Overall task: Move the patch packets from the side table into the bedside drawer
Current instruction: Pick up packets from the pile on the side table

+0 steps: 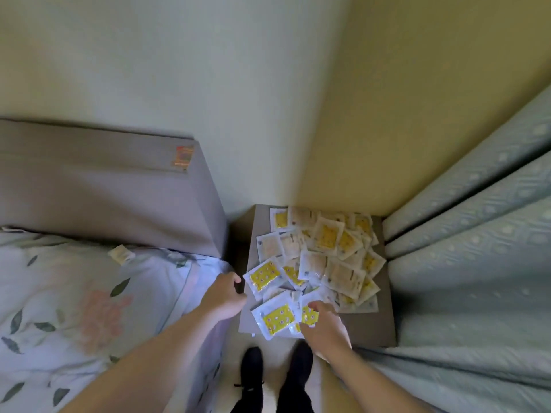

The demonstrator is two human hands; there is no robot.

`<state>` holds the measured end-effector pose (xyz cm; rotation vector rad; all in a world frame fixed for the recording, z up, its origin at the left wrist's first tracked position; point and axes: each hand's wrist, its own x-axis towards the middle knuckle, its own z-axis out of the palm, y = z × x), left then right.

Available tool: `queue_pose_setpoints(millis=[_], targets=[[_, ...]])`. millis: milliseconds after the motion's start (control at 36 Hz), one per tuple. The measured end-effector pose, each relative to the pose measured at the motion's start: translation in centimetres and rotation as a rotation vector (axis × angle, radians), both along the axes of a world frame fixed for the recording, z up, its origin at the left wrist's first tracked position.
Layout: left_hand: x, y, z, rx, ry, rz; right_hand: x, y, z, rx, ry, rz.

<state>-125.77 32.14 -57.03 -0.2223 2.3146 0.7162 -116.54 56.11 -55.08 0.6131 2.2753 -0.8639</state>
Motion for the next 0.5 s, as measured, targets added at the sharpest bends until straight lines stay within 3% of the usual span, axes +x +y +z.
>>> queue_pose_setpoints(millis=[250, 500], targets=[[-1.8, 1.9, -9.7, -0.033, 0.022, 0.082, -1.4, -0.3, -8.6, 0.096, -0.042, -0.007], [-1.9, 3.1, -15.0, -0.086, 0.169, 0.122, -2.0, -2.1, -13.7, 0.139, 0.015, -0.131]])
